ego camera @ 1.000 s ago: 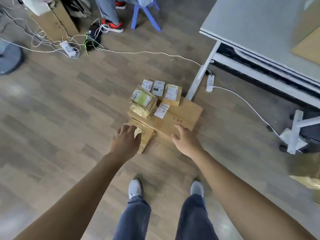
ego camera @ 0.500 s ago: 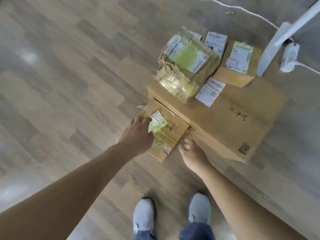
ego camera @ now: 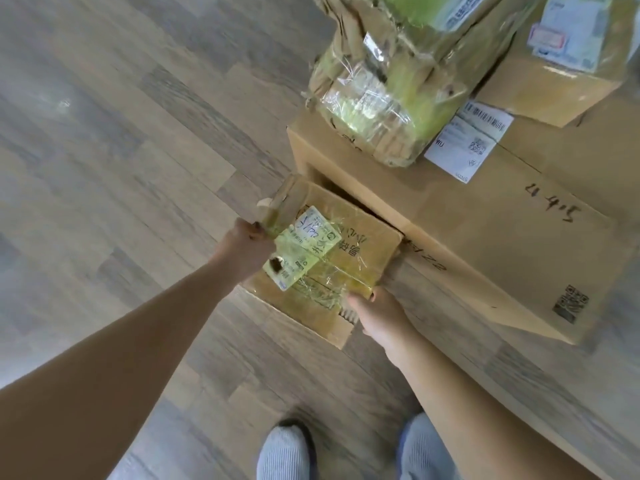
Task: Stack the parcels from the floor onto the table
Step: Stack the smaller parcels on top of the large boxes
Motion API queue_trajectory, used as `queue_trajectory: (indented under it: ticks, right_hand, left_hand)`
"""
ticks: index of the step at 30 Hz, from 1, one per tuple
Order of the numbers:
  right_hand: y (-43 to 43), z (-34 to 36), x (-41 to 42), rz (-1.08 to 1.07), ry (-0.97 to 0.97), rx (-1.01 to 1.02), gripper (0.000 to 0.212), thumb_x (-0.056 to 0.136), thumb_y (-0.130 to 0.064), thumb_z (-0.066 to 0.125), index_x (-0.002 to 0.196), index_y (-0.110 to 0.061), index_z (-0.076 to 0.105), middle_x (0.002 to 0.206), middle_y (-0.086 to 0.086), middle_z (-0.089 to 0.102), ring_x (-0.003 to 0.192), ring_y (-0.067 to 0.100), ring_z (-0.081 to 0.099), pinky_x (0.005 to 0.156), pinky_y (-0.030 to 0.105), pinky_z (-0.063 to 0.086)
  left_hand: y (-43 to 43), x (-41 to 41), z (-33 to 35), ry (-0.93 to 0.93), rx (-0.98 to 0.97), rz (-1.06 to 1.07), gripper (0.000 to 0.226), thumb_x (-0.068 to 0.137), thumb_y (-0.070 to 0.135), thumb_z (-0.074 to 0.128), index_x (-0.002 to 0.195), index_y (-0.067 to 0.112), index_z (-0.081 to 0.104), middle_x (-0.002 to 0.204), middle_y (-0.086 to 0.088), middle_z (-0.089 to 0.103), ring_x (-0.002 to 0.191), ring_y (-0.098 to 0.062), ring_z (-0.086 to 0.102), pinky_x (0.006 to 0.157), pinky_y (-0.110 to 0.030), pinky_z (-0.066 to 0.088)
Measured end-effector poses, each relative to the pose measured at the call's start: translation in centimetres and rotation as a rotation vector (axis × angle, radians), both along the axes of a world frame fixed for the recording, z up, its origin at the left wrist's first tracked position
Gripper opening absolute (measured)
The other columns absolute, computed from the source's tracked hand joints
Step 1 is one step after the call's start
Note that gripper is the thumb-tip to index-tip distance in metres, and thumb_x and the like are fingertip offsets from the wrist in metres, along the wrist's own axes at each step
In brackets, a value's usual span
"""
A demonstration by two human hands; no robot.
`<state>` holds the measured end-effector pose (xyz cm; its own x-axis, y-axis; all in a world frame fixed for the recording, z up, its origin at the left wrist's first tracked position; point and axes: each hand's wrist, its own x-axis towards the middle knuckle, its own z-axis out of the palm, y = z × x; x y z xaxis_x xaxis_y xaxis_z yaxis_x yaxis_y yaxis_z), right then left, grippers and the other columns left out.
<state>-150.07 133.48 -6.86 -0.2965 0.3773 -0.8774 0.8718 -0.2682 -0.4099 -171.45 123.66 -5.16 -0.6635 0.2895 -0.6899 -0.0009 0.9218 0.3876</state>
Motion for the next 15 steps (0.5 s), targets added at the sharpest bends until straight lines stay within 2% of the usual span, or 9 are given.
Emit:
queue_trajectory:
  ticks: [2,3,4,6,7,9,12,15]
  right_hand:
    - [0.1,1.9,0.8,0.056,-0.01,0.055,0.059,0.094,-0.047,0.05,0.139,-0.01,0.038,0.138,0.008,0.047,0.111,0.018,0.053,0.085,0.026,0.041]
    - [0.1,3.2,1.4,0.064,-0.005,0.077,0.054,0.095,-0.048,0.049,0.134,-0.011,0.042,0.133,0.006,0.051,0.105,0.015,0.055,0.083,0.025,0.042]
    - [0.2,4.7,1.9,0.062,0.0,0.097,0.052,0.095,-0.05,0.048,0.129,-0.011,0.045,0.13,0.007,0.053,0.103,0.016,0.055,0.085,0.028,0.044]
    - [0.5,8.2,2.5,0.065,0.001,0.127,0.051,0.095,-0.051,0.046,0.124,-0.009,0.047,0.122,0.005,0.052,0.109,0.022,0.054,0.089,0.033,0.044]
    - [0.7,10.2,2.8,0.062,0.001,0.15,0.054,0.096,-0.05,0.047,0.129,-0.007,0.046,0.127,0.007,0.052,0.111,0.023,0.053,0.087,0.032,0.043]
    - [1.3,15.1,3.5,0.044,-0.001,0.185,0.055,0.096,-0.048,0.049,0.133,-0.007,0.044,0.13,0.009,0.053,0.11,0.024,0.056,0.084,0.032,0.044]
    - [2.3,23.6,5.5,-0.014,0.008,0.245,0.047,0.096,-0.044,0.051,0.126,-0.009,0.047,0.121,0.008,0.057,0.104,0.022,0.057,0.079,0.032,0.045]
    - [3.0,33.5,8.0,-0.112,0.008,0.316,0.034,0.095,-0.041,0.054,0.111,-0.011,0.048,0.105,0.006,0.057,0.089,0.018,0.056,0.063,0.028,0.038]
  left_hand:
    - [-1.3,1.2,1.9,-0.031,-0.007,-0.03,0.04,0.092,0.02,0.047,0.13,0.012,0.039,0.114,-0.01,0.055,0.087,-0.026,0.062,0.067,-0.034,0.053]
    - [-2.0,1.8,3.4,-0.055,-0.002,-0.032,0.044,0.092,0.019,0.047,0.135,0.011,0.038,0.121,-0.014,0.054,0.098,-0.032,0.061,0.076,-0.038,0.053]
    - [-2.6,2.3,5.2,-0.083,-0.006,-0.032,0.043,0.091,0.017,0.049,0.133,0.011,0.042,0.12,-0.013,0.057,0.103,-0.033,0.061,0.078,-0.04,0.053]
    - [-3.5,3.3,9.1,-0.151,0.003,-0.009,0.032,0.086,0.014,0.052,0.118,0.016,0.057,0.101,-0.008,0.066,0.085,-0.024,0.065,0.062,-0.032,0.051]
    - [-3.7,3.8,11.3,-0.187,0.026,0.039,0.03,0.085,0.013,0.054,0.114,0.019,0.059,0.093,-0.004,0.066,0.077,-0.019,0.063,0.057,-0.027,0.047]
    - [-3.8,4.8,16.0,-0.245,0.079,0.155,0.032,0.084,0.012,0.059,0.114,0.024,0.057,0.093,-0.002,0.064,0.077,-0.018,0.059,0.059,-0.027,0.043]
    - [-3.7,6.6,24.5,-0.321,0.175,0.291,0.024,0.085,0.015,0.06,0.105,0.029,0.057,0.101,-0.008,0.066,0.082,-0.022,0.061,0.063,-0.028,0.046]
    - [-3.0,9.1,34.0,-0.34,0.277,0.28,0.019,0.086,0.016,0.061,0.096,0.032,0.058,0.088,-0.006,0.067,0.074,-0.022,0.06,0.062,-0.03,0.046]
